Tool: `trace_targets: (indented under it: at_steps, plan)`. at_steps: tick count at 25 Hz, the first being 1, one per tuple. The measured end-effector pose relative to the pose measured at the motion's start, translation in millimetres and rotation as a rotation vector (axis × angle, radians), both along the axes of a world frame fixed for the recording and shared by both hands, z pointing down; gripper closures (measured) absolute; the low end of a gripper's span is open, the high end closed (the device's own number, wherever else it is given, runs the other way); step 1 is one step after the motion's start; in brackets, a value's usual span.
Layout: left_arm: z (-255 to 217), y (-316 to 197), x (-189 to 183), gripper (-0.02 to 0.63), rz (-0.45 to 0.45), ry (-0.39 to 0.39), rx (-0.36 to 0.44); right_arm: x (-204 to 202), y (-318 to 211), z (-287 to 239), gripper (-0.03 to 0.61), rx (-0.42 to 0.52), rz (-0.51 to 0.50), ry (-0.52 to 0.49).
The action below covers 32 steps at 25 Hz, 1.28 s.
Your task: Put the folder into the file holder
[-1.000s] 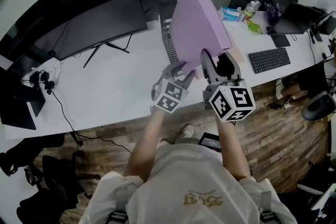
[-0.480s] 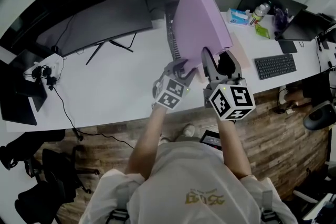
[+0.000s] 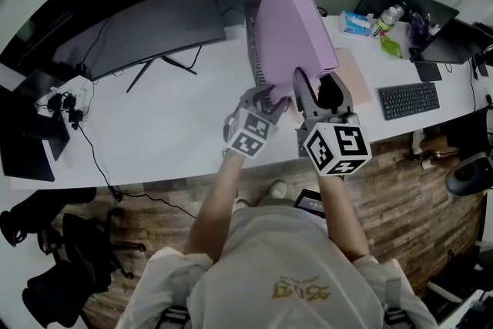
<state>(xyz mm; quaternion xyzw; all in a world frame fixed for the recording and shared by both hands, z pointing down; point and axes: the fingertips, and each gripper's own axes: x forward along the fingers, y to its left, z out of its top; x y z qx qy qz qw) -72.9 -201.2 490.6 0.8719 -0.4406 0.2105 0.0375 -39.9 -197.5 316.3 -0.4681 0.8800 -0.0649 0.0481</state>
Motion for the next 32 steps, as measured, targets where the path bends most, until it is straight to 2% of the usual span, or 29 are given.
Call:
trace_targets:
  at_steps: [23, 32]
  plan:
    - [41, -10, -6, 0.440, -0.019, 0.009, -0.112, -23, -20, 38, 0.374, -0.047, -0.032, 0.114]
    - [56, -12, -6, 0.436, -0.020, 0.002, -0.148, -26, -29, 52, 0.374, -0.047, -0.027, 0.122]
